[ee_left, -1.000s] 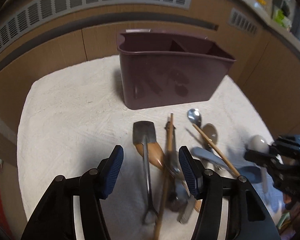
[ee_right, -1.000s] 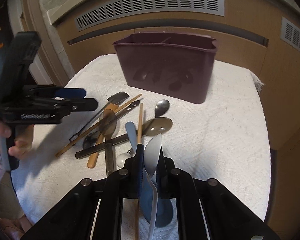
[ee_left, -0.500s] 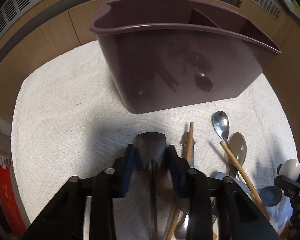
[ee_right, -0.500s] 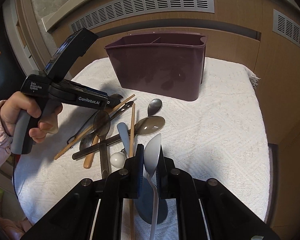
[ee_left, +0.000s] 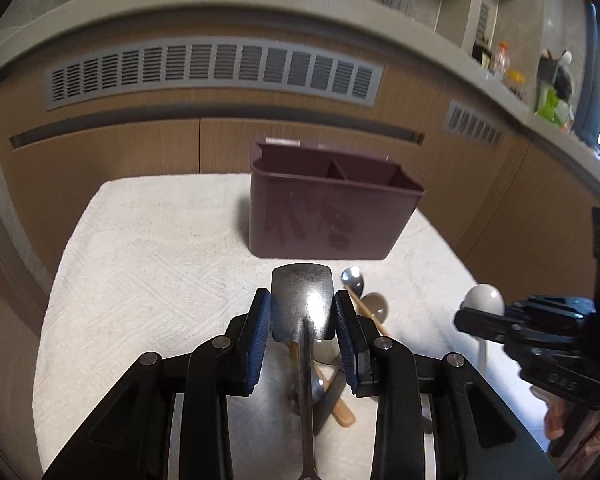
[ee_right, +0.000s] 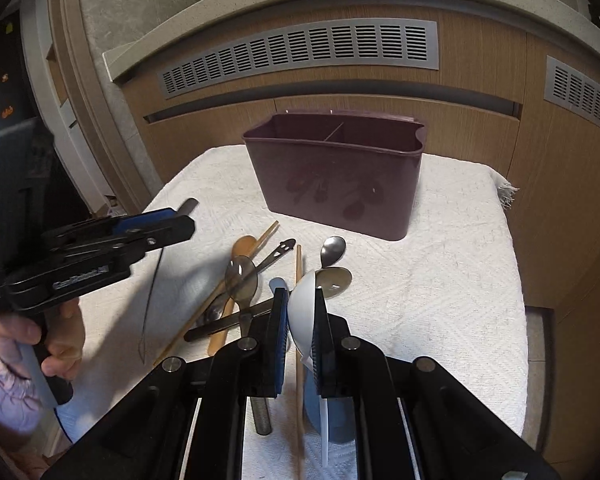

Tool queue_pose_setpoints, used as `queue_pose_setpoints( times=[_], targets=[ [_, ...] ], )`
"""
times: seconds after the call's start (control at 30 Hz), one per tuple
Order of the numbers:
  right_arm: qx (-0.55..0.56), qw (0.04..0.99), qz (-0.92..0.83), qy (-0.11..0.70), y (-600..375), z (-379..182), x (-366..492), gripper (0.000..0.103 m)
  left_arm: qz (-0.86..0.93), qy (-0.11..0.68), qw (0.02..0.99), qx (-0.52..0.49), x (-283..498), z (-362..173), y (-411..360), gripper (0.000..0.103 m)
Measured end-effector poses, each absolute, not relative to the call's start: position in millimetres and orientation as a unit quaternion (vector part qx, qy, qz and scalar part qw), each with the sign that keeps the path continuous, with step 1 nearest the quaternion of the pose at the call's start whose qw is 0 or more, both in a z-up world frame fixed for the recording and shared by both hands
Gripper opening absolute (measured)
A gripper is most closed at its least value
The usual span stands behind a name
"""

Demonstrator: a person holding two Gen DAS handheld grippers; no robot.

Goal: Organize utensils
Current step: 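Lift the spatula with the left tool into the caddy while the right tool drops the white spoon in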

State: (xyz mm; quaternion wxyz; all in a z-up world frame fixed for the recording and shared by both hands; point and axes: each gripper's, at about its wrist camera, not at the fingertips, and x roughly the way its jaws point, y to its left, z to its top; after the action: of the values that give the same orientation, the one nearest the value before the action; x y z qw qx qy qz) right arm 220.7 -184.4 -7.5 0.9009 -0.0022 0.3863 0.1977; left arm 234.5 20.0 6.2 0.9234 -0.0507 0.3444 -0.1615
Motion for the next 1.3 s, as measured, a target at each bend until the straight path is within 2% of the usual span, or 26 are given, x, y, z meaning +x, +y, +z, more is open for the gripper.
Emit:
queue_pose_setpoints(
  times=[0.3, 0.37, 0.53, 0.67, 0.77, 0.93, 1.3],
  targets=[
    [-0.008, 0.913, 0.190, 0.360, -186, 15, 215, 0.009, -0.177, 0.307, 0.932, -0.072, 218, 39, 26, 0.033],
    [-0.011, 0.921, 0.192, 0.338, -187, 33, 219, 0.009, -0.190, 0.276, 0.940, -0.067, 221, 67, 23, 0.033],
    [-0.037, 0.955, 0.190, 0.227, -186, 117, 240, 0.009, -0.201, 0.164, 0.965, -0.038, 244, 152, 10, 0.033],
    [-0.020, 0.967, 0.184, 0.176, -189, 154, 275, 0.009, -0.196, 0.093, 0.975, -0.045, 274, 186, 4, 0.033],
    [0.005, 0.967, 0.189, 0.170, -193, 157, 304, 0.009, -0.202, 0.077, 0.975, -0.058, 299, 186, 4, 0.033],
    [0.017, 0.966, 0.176, 0.189, -198, 140, 342, 0.009, -0.200, 0.091, 0.973, -0.070, 342, 175, -2, 0.033],
    [0.015, 0.956, 0.172, 0.239, -190, 85, 389, 0.009, -0.197, 0.139, 0.968, -0.072, 403, 105, -16, 0.033]
  ],
)
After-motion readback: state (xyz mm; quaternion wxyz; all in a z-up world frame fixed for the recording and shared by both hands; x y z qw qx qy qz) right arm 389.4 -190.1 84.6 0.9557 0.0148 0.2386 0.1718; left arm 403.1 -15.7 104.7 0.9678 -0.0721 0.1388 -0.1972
